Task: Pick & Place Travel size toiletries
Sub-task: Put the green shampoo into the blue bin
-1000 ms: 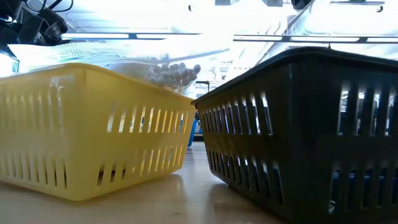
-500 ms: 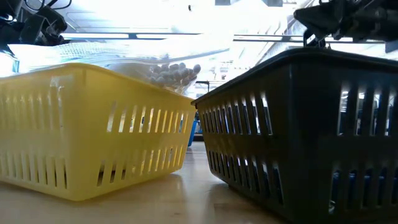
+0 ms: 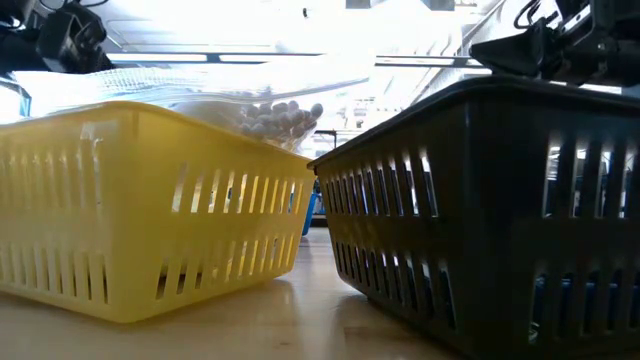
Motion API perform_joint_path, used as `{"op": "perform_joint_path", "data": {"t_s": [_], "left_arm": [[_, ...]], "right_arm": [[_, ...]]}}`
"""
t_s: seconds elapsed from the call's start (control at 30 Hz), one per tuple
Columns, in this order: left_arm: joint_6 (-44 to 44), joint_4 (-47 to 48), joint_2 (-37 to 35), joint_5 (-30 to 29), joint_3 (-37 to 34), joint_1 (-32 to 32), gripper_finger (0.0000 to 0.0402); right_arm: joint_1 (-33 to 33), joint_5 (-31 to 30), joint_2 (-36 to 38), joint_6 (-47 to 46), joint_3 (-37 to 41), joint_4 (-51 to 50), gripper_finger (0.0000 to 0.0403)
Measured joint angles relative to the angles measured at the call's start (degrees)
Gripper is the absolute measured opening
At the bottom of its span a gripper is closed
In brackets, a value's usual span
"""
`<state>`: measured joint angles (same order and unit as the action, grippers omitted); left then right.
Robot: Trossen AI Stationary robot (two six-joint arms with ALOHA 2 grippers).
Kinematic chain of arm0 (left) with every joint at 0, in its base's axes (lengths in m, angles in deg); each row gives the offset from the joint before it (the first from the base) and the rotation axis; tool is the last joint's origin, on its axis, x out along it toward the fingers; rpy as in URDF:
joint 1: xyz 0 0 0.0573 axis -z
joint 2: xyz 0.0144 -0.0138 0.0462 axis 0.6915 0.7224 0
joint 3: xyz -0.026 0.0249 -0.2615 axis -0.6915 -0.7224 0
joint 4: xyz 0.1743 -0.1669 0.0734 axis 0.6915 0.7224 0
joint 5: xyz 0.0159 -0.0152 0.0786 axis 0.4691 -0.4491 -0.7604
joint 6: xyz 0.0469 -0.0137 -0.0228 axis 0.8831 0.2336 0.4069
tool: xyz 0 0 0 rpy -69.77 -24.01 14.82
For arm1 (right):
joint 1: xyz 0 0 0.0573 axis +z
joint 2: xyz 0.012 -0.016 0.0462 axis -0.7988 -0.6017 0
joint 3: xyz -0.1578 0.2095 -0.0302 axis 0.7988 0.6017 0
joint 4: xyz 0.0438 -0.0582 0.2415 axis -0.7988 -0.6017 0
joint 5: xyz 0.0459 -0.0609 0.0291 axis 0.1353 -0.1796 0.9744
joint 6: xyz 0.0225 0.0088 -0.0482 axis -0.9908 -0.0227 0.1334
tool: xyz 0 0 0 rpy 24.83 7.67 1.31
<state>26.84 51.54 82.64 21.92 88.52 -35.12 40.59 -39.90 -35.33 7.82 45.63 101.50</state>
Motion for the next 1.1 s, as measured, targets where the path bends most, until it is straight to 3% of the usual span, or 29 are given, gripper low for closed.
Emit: {"op": "perform_joint_path", "data": {"t_s": [0.3,0.47,0.63,0.77,0.9,1.0,1.1], "left_arm": [[-2.8,-4.4,0.4,-3.0,0.1,0.0,0.0],[-5.1,-4.7,8.9,-3.9,4.4,0.0,0.0],[-3.0,-8.9,26.7,-7.1,14.5,0.0,0.0],[-0.6,-8.3,45.6,-10.3,27.0,0.0,0.0],[4.2,-7.8,62.9,-10.7,41.1,-0.4,0.0006],[5.9,-2.0,74.2,-8.4,53.5,-2.9,0.0024],[6.1,6.8,84.5,-1.9,65.6,-6.5,0.0055]], "right_arm": [[-0.1,0.2,0.0,0.4,1.9,0.7,0.0002],[-0.1,0.5,0.0,1.0,2.2,0.8,0.0002],[-0.1,2.8,0.0,2.2,2.2,1.2,0.0002],[-0.1,3.6,0.0,1.7,2.2,3.0,0.0002],[0.0,9.5,0.0,0.7,2.2,5.8,0.0002],[-0.1,12.9,0.0,-1.2,2.2,8.9,0.0002],[-0.1,14.7,0.7,-2.4,2.2,9.8,0.0002]]}}
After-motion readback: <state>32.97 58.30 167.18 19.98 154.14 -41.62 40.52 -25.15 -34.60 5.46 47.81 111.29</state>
